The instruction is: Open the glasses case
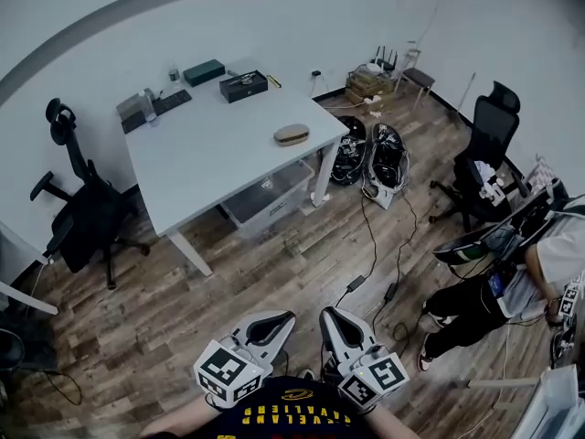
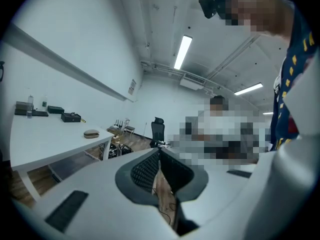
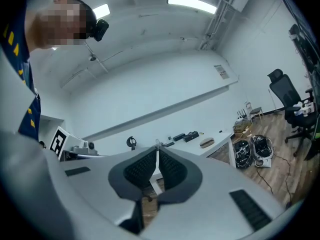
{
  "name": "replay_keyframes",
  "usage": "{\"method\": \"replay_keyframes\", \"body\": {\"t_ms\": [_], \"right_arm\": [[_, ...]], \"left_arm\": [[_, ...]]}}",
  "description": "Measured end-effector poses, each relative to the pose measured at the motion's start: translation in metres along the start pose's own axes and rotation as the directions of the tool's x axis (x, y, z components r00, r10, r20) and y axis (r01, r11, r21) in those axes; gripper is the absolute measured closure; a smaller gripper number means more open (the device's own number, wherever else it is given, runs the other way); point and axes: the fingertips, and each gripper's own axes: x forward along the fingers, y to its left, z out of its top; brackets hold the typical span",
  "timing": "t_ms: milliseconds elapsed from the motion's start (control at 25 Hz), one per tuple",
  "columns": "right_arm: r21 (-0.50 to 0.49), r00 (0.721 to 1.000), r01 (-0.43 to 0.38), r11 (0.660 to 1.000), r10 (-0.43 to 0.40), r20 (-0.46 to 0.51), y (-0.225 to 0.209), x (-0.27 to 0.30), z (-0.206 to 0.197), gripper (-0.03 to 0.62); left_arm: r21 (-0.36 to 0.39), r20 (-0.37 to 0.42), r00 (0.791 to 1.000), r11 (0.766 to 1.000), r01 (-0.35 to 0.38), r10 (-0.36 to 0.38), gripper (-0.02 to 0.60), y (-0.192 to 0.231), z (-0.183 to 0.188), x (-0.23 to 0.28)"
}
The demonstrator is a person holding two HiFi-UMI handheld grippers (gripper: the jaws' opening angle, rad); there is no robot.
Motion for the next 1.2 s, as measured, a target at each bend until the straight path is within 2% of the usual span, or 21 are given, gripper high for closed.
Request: {"method": "replay_keyframes", "body": {"t_ms": [320, 720, 920, 1200], "right_arm": [[0.0, 0.998, 0.049, 0.999, -0.049, -0.045, 0.016, 0.071, -0.013, 0.566], [0.008, 0.991, 0.079, 0.997, -0.078, -0.105, 0.019, 0.117, -0.027, 0.566], [0.027, 0.99, 0.08, 0.996, -0.076, -0.12, 0.005, 0.132, -0.031, 0.566], [0.035, 0.992, 0.041, 0.999, -0.036, -0.123, -0.026, 0.164, -0.016, 0.566]], "left_arm": [[-0.04, 0.018, 0.998, 0.997, 0.06, -0.059, 0.56, 0.071, 0.012, -0.01], [-0.106, 0.006, 0.995, 0.99, 0.098, -0.098, 0.56, 0.116, 0.009, -0.009], [-0.111, -0.006, 0.995, 0.989, 0.094, -0.096, 0.56, 0.129, 0.009, 0.004], [-0.097, -0.008, 0.999, 0.994, 0.048, -0.049, 0.559, 0.156, 0.026, 0.036]]}}
